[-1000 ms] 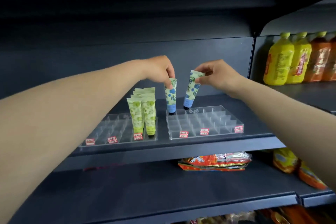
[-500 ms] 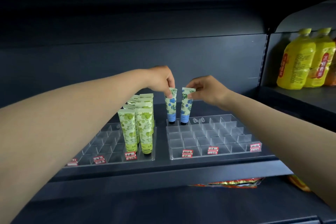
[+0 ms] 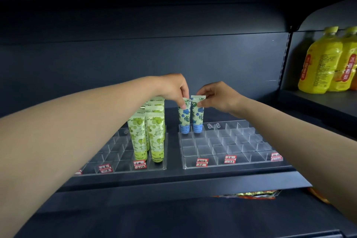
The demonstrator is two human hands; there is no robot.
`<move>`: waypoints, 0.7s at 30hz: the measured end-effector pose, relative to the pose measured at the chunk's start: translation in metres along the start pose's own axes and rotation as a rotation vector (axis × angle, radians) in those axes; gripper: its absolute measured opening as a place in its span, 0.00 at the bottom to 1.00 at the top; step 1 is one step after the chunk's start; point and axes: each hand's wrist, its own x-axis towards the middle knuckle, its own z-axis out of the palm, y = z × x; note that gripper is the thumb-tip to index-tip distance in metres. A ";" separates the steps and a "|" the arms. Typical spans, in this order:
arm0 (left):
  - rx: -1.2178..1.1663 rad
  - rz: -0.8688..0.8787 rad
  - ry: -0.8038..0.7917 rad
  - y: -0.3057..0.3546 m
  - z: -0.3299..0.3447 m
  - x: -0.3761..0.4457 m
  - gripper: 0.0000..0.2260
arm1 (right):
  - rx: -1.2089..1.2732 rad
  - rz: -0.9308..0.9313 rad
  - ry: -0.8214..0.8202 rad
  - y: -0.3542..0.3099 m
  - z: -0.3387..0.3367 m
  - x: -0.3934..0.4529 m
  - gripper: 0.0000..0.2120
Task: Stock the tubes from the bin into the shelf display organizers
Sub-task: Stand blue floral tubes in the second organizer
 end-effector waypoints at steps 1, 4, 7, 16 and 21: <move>-0.007 -0.005 0.000 0.000 -0.001 0.000 0.12 | -0.006 -0.001 -0.005 -0.001 0.001 0.000 0.07; -0.030 -0.020 0.009 0.000 -0.003 0.001 0.13 | -0.041 0.002 -0.001 -0.001 0.001 0.002 0.06; -0.037 -0.023 0.015 0.000 -0.003 0.001 0.13 | -0.065 0.008 0.008 -0.001 0.001 0.002 0.06; 0.009 -0.042 0.063 0.004 -0.005 0.002 0.11 | -0.116 0.016 0.027 -0.003 -0.006 0.000 0.10; 0.006 -0.049 0.110 0.009 -0.014 -0.009 0.12 | -0.216 -0.025 0.032 -0.013 -0.014 -0.008 0.14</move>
